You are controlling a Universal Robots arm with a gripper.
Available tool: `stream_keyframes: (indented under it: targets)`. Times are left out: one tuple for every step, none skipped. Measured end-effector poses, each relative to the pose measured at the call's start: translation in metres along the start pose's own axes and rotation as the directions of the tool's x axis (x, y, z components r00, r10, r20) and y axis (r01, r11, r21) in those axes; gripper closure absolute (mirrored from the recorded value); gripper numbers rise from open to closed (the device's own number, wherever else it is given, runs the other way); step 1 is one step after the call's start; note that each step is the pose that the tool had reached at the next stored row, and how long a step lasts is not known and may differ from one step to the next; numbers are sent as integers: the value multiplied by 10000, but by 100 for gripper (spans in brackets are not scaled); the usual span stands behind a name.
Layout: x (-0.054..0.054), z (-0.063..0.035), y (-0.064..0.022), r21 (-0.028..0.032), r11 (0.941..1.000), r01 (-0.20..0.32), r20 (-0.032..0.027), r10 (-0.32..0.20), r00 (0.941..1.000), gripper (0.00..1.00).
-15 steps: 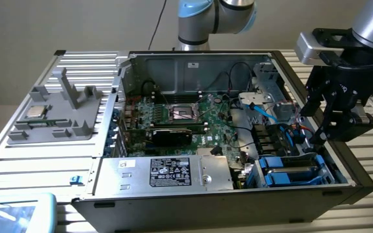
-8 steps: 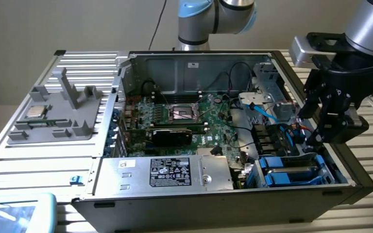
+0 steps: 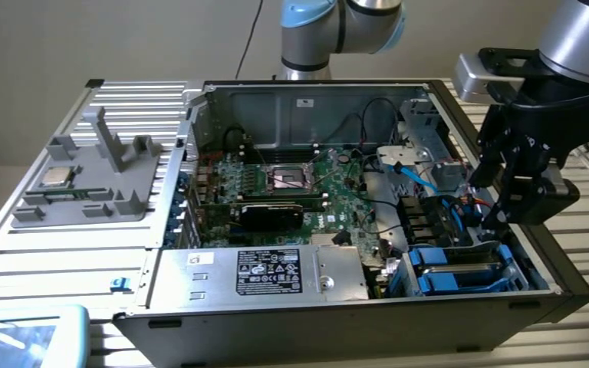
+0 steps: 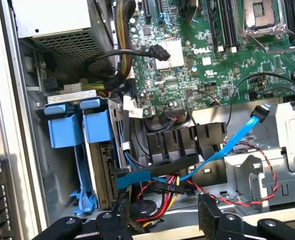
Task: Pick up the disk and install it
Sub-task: 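Insert the first disk wire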
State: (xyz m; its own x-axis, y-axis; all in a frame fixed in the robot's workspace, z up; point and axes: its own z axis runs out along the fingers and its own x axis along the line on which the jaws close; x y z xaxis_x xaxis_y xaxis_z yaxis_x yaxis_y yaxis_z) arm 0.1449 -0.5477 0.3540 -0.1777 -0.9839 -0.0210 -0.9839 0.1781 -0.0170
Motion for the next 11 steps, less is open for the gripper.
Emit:
stream_keyframes:
  targets:
    - [0,1,0,8,10000,-41,-38,41,10000,35]
    - [1,2,0,35,9999,-107,-45,107,9999,35]
    - [0,1,0,79,9998,-186,-40,186,9998,35]
    - [-2,0,0,141,9996,-259,-31,259,9997,35]
    - [-3,1,0,201,9992,-332,-18,332,9994,35]
    - [-3,2,0,250,9988,-415,-8,416,9991,35]
    - [-4,6,2,264,9984,-495,-6,495,9988,35]
    - [-3,15,11,266,9981,-553,-7,553,9985,35]
    - [-3,23,26,268,9979,-591,-10,591,9982,35]
    - [-4,31,44,268,9977,-622,-10,622,9981,35]
    - [-6,36,60,274,9976,-642,-9,643,9979,35]
